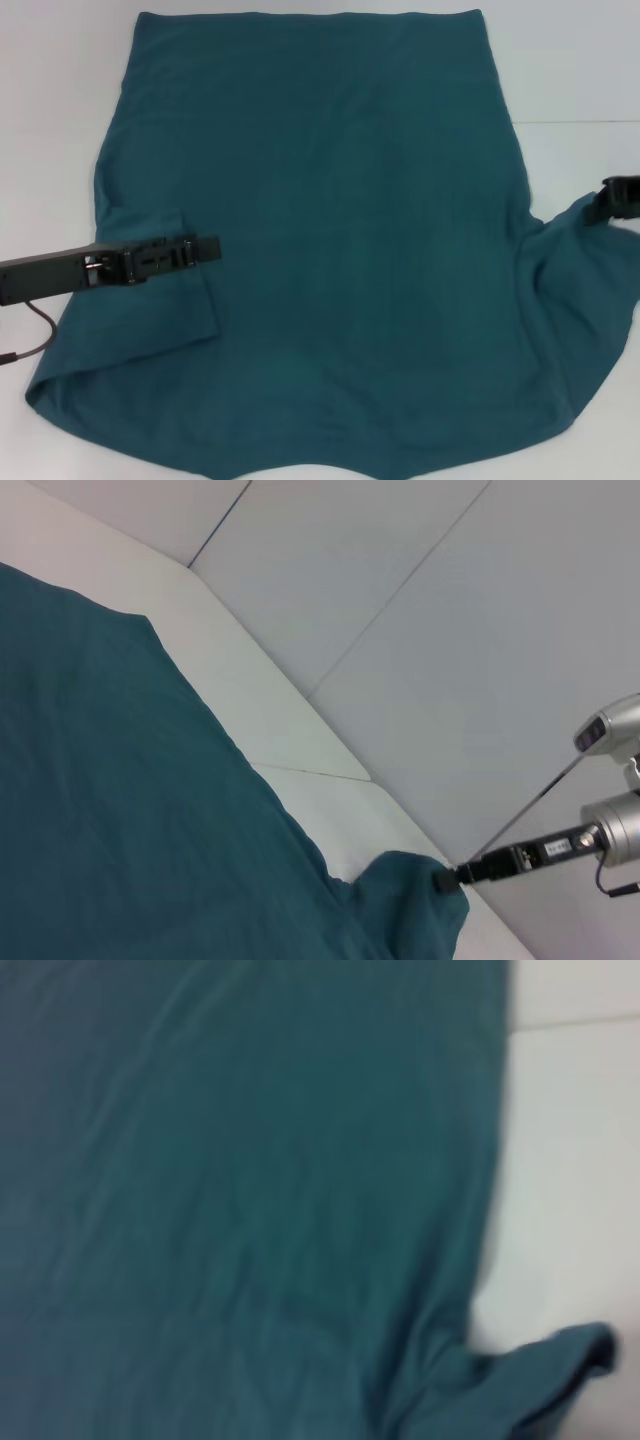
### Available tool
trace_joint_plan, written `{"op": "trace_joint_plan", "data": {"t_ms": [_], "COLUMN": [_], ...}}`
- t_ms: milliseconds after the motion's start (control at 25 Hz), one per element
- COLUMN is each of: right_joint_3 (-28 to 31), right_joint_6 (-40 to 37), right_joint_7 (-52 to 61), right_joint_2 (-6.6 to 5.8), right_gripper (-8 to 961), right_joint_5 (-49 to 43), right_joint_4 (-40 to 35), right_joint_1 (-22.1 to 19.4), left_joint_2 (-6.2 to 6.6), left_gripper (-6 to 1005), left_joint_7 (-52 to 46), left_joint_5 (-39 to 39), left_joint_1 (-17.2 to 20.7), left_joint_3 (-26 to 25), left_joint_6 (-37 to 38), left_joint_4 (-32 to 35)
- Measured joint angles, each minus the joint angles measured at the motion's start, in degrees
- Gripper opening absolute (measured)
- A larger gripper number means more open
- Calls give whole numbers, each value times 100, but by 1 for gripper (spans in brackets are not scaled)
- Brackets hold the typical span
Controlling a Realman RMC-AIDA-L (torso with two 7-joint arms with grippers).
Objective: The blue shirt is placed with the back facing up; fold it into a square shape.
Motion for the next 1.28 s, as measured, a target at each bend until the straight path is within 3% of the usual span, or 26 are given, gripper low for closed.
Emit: {"op": "trace_joint_plan", "data": {"t_ms": [480, 880, 1280], "right_joint_3": [-275, -255, -258], "right_joint_6": [-821, -510, -233], "right_joint_7": [11, 210, 489], "right_joint_2": [216, 420, 518], "right_gripper": [16, 16, 20], "right_joint_5": [-23, 16, 117], "right_joint_4": [61, 243, 502], "right_joint_1": [392, 596, 776], "left_joint_2": [-1, -37, -49], "left_gripper": [600, 600, 601], "left_joint_7": [0, 2, 11], "left_joint_5": [-83, -111, -157], "left_joint_1": [0, 0, -1], "left_joint_3": [0, -59, -149], "left_joint_6": [-52, -184, -388], "left_joint_4": [-2, -2, -2]}}
